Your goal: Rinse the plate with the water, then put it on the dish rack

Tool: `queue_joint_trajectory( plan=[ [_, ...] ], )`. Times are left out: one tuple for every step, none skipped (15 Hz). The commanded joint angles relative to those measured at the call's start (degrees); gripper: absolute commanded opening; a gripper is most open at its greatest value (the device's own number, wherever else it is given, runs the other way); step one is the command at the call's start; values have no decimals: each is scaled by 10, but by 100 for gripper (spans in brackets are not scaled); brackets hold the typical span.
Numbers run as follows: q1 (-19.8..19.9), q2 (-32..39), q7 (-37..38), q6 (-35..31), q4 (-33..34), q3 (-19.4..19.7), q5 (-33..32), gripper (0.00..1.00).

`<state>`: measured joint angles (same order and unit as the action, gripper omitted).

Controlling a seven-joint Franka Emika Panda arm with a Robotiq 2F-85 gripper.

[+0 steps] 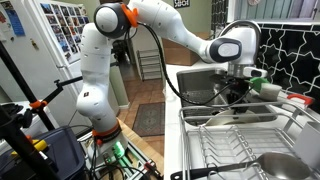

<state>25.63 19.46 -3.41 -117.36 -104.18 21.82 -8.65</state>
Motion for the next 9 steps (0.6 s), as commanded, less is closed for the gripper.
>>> queue_joint_trajectory(
  plan=[
    [15,-3,-22,60,30,-4,40,2],
    [15,-1,-19,67,33,-3,40,2],
    [16,3,-18,74,38,-2,40,2],
    [15,7,-17,76,38,0,33,2],
    [15,10,-19,76,36,0,30,2],
    [14,14,-16,74,33,0,26,2],
    [14,17,-14,70,29,-1,27,2],
    [14,20,-15,69,26,-2,28,2],
    [14,22,-14,66,23,-3,28,2]
  ],
)
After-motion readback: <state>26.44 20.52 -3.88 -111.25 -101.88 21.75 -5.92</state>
